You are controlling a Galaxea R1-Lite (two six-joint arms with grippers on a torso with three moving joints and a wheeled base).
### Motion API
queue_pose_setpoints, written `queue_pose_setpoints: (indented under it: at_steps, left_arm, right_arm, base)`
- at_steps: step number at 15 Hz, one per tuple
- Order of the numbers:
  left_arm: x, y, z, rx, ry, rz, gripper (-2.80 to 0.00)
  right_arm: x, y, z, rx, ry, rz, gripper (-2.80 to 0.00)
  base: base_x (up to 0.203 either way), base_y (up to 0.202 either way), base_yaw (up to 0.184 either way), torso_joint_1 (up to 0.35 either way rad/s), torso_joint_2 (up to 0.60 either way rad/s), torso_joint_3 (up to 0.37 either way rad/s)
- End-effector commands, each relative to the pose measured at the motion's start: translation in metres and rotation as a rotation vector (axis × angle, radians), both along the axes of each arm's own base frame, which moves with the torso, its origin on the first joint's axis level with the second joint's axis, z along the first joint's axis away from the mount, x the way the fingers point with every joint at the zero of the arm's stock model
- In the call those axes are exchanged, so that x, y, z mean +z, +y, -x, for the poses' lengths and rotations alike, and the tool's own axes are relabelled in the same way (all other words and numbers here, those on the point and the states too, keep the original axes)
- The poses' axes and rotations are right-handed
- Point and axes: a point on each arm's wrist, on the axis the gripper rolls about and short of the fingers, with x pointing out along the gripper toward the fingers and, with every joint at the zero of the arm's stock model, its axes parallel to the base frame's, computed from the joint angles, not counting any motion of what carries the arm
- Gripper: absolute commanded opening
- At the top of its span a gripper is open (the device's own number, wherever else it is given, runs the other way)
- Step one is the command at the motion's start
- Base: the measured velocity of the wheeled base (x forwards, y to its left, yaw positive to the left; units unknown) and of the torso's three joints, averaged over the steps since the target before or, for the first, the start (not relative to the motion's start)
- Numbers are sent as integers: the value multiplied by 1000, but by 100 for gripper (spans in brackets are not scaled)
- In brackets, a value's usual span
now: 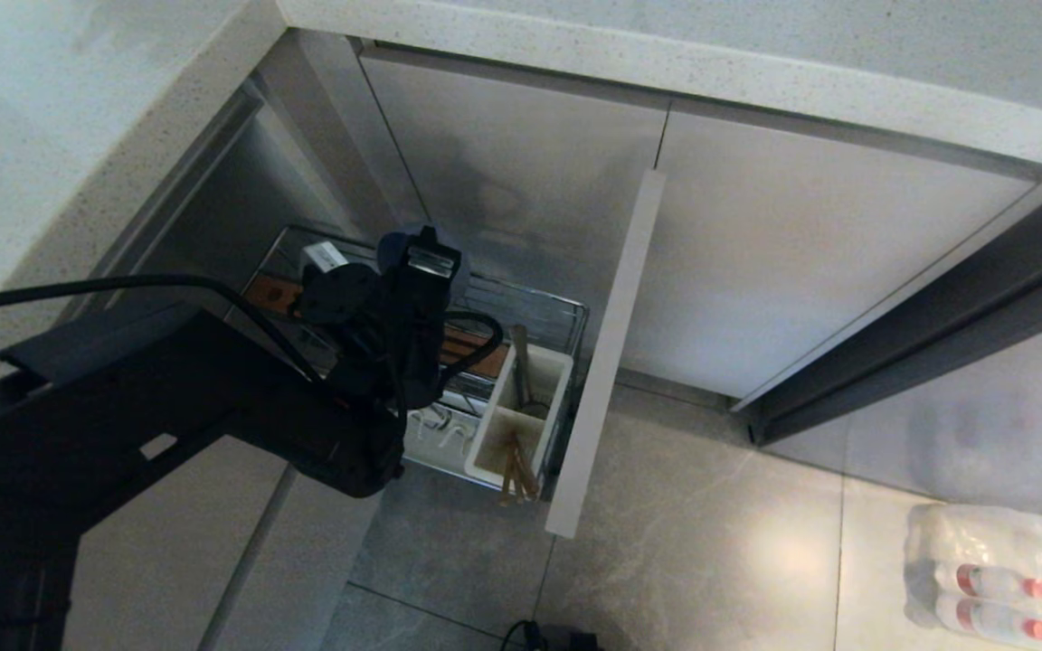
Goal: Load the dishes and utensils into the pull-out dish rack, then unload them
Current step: Pick up the bowl and place it in the cupboard
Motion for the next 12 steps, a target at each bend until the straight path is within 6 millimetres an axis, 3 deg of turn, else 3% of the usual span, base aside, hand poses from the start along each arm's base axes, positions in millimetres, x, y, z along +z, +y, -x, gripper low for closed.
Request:
queue_pose_setpoints:
  at_steps: [1,12]
  left_arm:
    - [-2,0,1,0,3,5,-280]
    - [-9,-1,8,-3,39,-15,-280]
  right_arm:
    - [0,0,0,0,1,0,-280]
    - [0,0,0,0,1,0,-280]
  base:
    - [0,0,0,0,0,0]
    - [0,0,0,0,0,0]
